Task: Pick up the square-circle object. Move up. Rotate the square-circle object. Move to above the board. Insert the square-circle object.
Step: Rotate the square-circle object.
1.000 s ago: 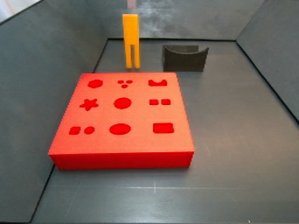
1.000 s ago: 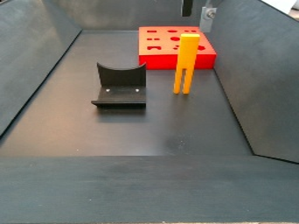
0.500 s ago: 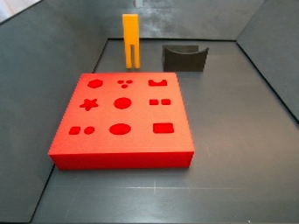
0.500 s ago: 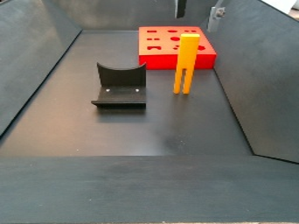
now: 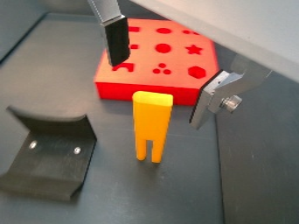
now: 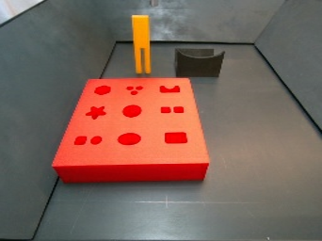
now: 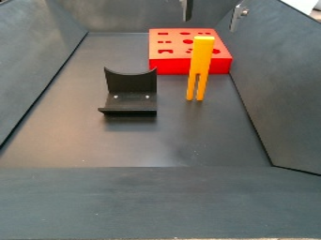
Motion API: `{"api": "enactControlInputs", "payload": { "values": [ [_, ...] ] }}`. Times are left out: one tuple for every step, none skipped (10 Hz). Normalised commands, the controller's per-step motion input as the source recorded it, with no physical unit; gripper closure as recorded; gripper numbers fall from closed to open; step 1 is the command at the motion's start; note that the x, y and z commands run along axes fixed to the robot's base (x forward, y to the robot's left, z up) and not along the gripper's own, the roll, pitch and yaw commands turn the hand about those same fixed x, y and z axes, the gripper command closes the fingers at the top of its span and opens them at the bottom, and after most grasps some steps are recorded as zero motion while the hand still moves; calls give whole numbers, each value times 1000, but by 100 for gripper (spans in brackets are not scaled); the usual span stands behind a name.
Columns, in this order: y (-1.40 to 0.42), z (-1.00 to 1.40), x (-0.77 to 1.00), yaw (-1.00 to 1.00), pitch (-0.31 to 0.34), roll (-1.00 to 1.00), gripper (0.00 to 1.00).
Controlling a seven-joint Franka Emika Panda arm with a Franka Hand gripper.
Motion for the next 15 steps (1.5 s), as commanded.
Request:
{"api": "enactControlInputs", "payload": {
  "values": [
    [5,-36,49,1000,19,-7,0],
    [5,-35,49,1000,20,-8,0],
    [5,-35,49,1000,24,-9,0],
    [5,-34,49,1000,27,-10,0],
    [5,-34,49,1000,34,-13,0],
    [5,-33,49,1000,42,-15,0],
    [5,-32,50,825,45,-16,0],
    [5,-31,50,579,44,-16,0],
    [5,-29,50,254,43,-16,0],
    [0,-1000,0,174,43,-16,0],
    [1,-1000,4,107,37,-14,0],
    [9,-1000,27,65,-8,5,0],
    [12,-920,27,43,-37,30,0],
    [11,-826,20,38,-41,42,0],
    [8,-585,11,29,-51,70,0]
  ]
}}
